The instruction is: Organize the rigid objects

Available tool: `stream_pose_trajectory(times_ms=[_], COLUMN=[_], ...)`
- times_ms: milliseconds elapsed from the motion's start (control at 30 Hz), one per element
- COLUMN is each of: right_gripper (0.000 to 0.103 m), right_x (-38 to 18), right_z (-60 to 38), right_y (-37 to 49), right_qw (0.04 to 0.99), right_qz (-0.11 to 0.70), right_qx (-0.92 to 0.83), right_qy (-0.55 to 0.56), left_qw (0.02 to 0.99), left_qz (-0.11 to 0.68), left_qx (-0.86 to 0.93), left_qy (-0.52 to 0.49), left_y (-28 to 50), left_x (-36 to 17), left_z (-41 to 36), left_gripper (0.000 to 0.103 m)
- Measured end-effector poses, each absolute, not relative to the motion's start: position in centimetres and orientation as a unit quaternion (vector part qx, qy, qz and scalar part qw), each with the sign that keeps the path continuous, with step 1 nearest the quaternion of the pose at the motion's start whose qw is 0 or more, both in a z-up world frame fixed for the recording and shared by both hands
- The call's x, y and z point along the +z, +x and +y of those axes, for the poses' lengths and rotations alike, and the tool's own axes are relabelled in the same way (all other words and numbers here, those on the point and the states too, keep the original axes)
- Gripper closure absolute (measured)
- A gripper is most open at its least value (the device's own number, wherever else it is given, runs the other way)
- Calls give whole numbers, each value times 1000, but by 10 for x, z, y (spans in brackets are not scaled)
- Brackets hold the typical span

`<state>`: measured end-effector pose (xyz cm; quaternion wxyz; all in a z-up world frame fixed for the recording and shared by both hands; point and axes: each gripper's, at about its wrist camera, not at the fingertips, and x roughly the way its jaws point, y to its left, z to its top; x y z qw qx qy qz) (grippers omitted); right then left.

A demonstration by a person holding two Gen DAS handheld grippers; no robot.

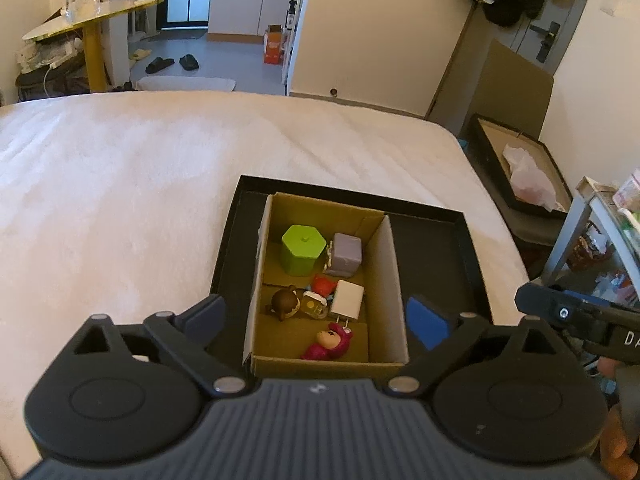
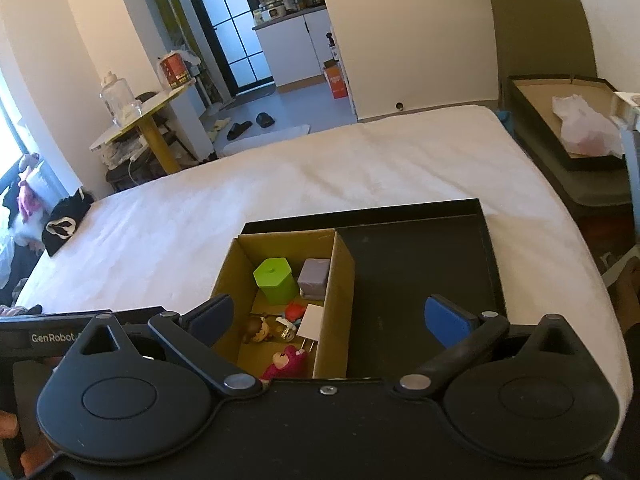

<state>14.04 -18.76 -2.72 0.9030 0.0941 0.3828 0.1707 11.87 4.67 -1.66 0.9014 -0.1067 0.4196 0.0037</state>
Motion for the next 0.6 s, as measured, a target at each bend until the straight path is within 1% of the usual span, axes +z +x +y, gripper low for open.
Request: stream_pose_trajectory(times_ms=[367,600], right_gripper=[0,0], right_x=[1,13], right_z=[-200,-207], right_y=[109,87], right_qw=[911,914], right_qz=[377,373], right_qx=[148,139], right_qy=[81,76], left_qw=[916,919], left_qz=[393,390], left_qx=[9,19], left_qy=[-84,-58], left_y=[85,62], left_x=[21,29], left_z=[37,29], left_gripper=[4,4])
